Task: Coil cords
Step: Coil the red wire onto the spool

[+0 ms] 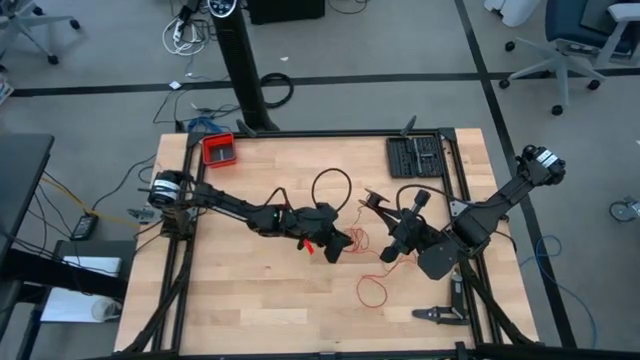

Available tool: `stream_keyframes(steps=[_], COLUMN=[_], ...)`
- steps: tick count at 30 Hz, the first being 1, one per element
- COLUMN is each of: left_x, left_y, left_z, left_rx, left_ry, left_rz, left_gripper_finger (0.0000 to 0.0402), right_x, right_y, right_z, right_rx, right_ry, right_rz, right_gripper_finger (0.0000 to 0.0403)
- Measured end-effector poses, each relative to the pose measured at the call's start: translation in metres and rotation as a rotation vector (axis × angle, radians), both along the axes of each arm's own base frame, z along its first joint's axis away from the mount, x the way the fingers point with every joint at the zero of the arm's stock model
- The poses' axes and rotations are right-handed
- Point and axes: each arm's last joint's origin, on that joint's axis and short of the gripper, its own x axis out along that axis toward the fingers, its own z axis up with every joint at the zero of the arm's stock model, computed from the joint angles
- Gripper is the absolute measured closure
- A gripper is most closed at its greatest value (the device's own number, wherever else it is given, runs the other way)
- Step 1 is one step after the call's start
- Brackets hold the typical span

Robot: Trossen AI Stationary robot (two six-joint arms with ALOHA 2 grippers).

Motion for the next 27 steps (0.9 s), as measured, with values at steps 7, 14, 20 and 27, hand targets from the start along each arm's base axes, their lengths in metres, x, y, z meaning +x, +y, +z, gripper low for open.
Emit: stream_keyframes(steps=[7,14,20,27], left_x=[-0.0001,0.0003,0.0006,0.0006], left_y=[0.0000,0.0021,0.0044,0.0054], left_z=[0.0001,0.0000,0.0001,0.0000], left_rx=[-0.035,-0.014,0.019,0.038], left_ry=[0.003,0.001,-0.002,-0.003], left_rz=[-0.133,-0.066,0.008,0.034], left_gripper_finger=[0.0314,0.0314,0.0314,0.0314], right_x=[-0.0007,-0.0007,-0.0006,-0.0006], right_y=[0.0011,0.0012,0.0012,0.0012], right_z=[-0.0002,-0.0002,-0.0001,-0.0001], right_rx=[-0.002,-0.001,-0.001,-0.001], right_ry=[0.003,0.002,0.000,0.001], right_rz=[0.005,0.005,0.005,0.006], right_gripper_finger=[0.0398,0.0398,0.0398,0.0398])
